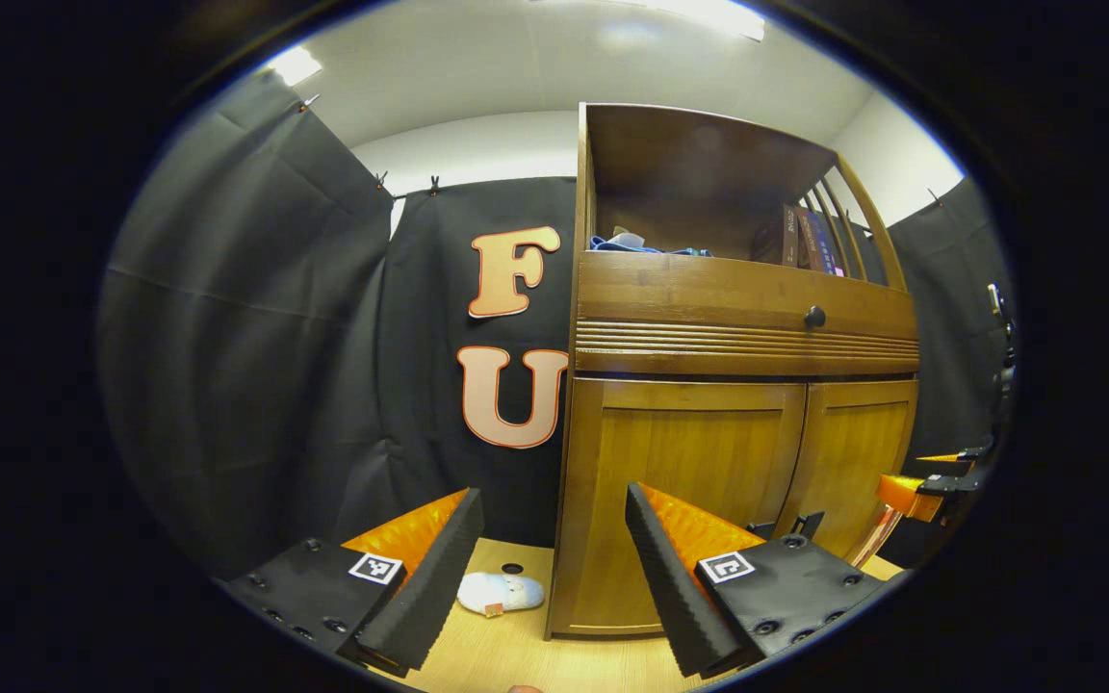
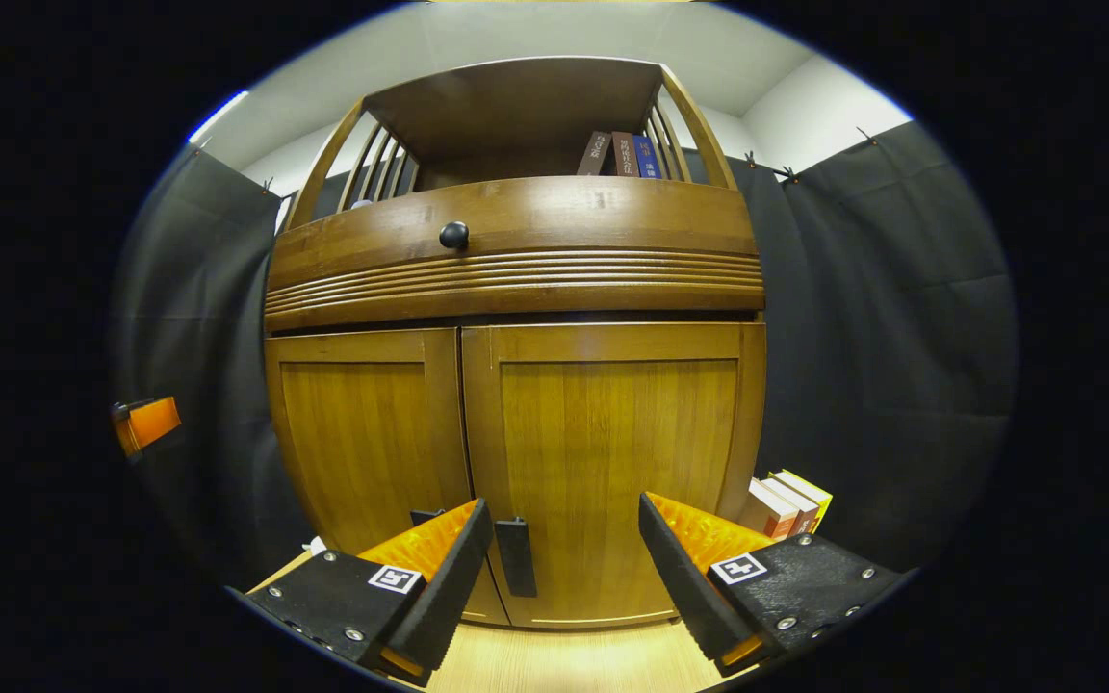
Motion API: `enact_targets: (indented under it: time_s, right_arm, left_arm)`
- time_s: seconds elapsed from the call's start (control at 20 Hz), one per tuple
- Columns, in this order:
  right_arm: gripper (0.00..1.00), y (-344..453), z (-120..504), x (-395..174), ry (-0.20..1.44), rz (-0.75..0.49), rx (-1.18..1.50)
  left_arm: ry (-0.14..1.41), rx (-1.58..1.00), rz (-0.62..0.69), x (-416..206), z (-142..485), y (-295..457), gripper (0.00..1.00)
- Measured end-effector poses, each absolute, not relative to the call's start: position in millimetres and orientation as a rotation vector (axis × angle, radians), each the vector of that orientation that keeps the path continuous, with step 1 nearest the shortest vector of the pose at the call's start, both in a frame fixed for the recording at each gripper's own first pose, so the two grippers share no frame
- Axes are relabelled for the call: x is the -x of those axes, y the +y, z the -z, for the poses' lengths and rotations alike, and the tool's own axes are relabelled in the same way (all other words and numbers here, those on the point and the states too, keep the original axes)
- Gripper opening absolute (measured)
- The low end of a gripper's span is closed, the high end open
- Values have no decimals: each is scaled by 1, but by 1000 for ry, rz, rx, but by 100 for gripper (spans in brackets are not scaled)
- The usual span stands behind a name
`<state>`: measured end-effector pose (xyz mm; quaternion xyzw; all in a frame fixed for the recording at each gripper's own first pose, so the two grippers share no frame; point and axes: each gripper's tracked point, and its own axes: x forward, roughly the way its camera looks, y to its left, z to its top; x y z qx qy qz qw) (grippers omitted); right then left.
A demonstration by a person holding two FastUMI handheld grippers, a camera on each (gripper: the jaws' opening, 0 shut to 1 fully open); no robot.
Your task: Open the right door of the double-door shoe cabinet with the right hand, and open the left door with the left hand.
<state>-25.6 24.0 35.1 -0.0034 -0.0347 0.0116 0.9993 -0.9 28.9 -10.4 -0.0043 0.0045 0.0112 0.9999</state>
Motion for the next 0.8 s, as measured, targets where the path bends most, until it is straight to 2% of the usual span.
enact_targets:
  time_s: [0.05, 0.15, 0.5, 0.55, 0.8]
  right_arm:
    - [94, 23, -35, 26, -71, -21, 7]
    - [94, 22, -33, 25, -67, -15, 14]
    - [94, 25, -17, 22, -40, -15, 21]
    - [100, 27, -16, 22, -42, -22, 21]
    - [100, 39, -2, 13, -28, -49, 14]
  left_arm:
    - [7, 9, -22, 1, 11, 29, 99]
    - [5, 8, -22, 1, 10, 28, 93]
    - [-9, 8, -43, 3, 9, 30, 93]
    - [-11, 8, -46, 3, 9, 31, 93]
    - [-18, 11, -76, 3, 9, 34, 94]
